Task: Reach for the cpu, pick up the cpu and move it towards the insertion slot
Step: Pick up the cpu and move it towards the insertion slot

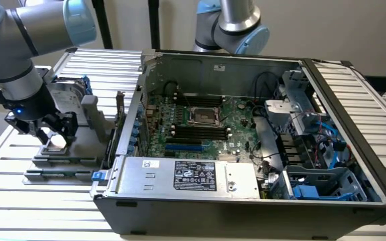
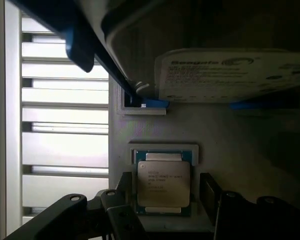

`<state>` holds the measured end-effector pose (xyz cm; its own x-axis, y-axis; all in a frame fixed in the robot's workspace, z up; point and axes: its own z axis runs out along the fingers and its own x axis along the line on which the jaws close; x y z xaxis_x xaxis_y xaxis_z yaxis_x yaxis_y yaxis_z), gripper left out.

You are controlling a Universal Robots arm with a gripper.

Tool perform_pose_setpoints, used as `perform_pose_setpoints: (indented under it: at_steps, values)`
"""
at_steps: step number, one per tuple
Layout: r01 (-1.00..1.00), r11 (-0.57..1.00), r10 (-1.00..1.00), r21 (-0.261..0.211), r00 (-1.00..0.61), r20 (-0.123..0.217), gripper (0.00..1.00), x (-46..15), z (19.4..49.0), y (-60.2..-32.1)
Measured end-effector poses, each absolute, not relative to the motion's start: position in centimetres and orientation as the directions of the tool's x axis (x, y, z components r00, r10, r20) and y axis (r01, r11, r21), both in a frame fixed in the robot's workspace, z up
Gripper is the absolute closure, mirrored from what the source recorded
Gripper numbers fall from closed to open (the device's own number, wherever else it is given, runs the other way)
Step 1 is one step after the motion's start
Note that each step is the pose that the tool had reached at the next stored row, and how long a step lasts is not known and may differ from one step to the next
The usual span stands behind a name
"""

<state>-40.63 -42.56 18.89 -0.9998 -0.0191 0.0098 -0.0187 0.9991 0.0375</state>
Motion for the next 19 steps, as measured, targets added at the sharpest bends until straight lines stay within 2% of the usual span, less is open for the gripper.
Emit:
perform_pose_setpoints:
  at_steps: [19]
  values:
    - [-0.02, 0.999, -0.02, 0.032, -1.0, 0.013, 0.35, -40.68, 18.64, -42.52]
